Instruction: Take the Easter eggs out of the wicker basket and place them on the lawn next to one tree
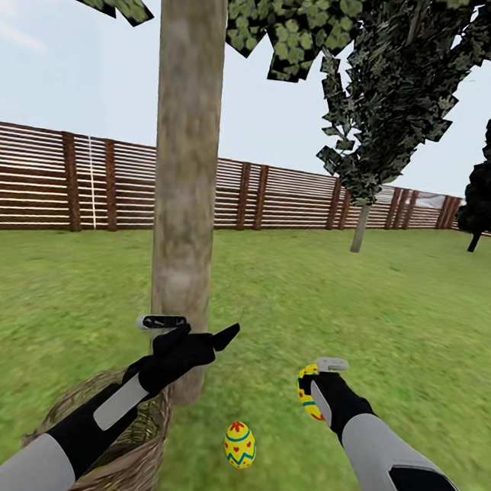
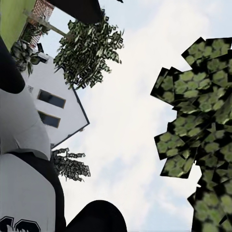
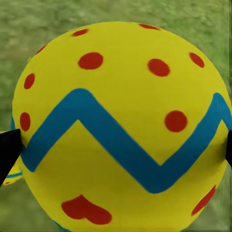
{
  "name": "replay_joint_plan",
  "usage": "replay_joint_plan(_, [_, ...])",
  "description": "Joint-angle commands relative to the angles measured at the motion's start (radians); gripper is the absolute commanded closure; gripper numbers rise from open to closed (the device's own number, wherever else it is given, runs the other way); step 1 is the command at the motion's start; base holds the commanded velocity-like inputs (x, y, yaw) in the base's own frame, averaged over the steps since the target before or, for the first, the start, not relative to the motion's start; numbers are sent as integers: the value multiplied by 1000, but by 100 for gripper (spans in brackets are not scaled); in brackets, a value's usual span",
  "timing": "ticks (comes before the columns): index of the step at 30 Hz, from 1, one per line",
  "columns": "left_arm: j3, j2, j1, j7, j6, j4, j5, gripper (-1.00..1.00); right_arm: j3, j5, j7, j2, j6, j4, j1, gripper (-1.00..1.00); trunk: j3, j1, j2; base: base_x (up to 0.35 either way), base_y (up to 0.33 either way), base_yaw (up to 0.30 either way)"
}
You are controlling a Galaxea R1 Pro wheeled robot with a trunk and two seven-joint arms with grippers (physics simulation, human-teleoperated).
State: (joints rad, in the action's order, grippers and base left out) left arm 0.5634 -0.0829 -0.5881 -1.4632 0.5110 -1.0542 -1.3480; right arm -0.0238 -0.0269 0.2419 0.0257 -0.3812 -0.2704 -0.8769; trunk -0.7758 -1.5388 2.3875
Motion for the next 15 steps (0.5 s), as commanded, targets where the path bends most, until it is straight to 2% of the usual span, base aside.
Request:
replay_joint_plan(1, [4,-1,-1,-2,11,-1,-8,-100,-2,-2,2,0,-7,-1,0,100,0,0,1,0,0,-259])
replay_joint_plan(15, [6,-1,-1,-2,11,0,-8,-100,-3,-3,2,6,0,19,0,100,10,0,1,0,0,-252])
